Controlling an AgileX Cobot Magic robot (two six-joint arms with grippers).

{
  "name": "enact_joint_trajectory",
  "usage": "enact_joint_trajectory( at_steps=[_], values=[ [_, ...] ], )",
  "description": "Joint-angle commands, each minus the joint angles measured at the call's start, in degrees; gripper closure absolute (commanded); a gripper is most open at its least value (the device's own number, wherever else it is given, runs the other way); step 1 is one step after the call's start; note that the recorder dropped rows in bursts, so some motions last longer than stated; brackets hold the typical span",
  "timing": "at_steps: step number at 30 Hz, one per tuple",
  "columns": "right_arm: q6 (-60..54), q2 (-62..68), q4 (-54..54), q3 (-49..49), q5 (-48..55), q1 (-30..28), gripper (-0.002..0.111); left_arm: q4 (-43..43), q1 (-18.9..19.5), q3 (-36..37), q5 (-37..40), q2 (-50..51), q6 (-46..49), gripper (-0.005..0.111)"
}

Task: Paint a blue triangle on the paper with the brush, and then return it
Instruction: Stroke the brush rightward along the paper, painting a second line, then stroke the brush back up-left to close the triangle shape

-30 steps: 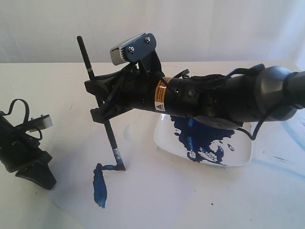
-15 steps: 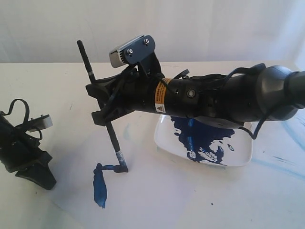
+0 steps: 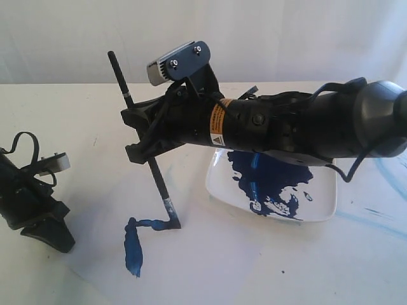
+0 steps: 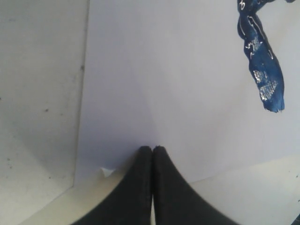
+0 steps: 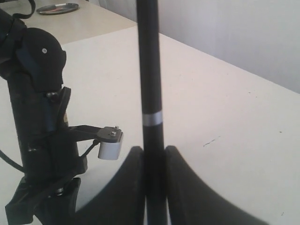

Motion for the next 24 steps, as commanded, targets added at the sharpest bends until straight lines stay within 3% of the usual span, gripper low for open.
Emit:
enact_joint_trajectory(
  at_steps=[1, 16, 24],
  values=[
    [1.1, -0.5, -1.0, 0.0, 0.9, -0.6, 0.108, -0.1, 0.2, 0.0, 0.5, 0.1, -0.1, 0.107],
    [3.0, -2.5, -3.3, 0.0, 4.4, -0.6, 0.108, -0.1, 0.2, 0.0, 0.6, 0.1, -0.1, 0.107],
    [6.8, -5.8, -12.0, 0.0, -8.4, -0.6, 0.108, -0.1, 0.2, 0.0, 0.5, 0.1, -0.1, 0.107]
  ],
)
